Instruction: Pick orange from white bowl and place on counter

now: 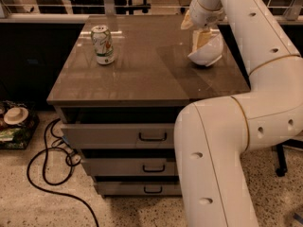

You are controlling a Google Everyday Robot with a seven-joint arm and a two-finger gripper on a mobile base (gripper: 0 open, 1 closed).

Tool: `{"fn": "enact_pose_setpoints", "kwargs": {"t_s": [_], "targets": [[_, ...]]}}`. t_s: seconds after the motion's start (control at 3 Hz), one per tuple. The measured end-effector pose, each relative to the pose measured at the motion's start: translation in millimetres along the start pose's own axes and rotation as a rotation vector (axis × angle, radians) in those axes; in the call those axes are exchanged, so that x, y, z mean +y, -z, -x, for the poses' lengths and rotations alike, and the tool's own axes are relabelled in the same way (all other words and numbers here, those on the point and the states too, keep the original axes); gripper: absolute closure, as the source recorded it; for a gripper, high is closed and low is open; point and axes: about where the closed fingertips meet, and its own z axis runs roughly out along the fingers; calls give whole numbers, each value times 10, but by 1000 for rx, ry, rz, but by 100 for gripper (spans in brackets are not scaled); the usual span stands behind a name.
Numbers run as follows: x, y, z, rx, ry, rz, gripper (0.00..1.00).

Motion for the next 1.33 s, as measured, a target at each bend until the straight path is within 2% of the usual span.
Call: {"fn": "enact_pose_setpoints", "kwargs": {"t_s": [1.33], "targets": [[-34,8,17,-20,-4,-20,0]]}}
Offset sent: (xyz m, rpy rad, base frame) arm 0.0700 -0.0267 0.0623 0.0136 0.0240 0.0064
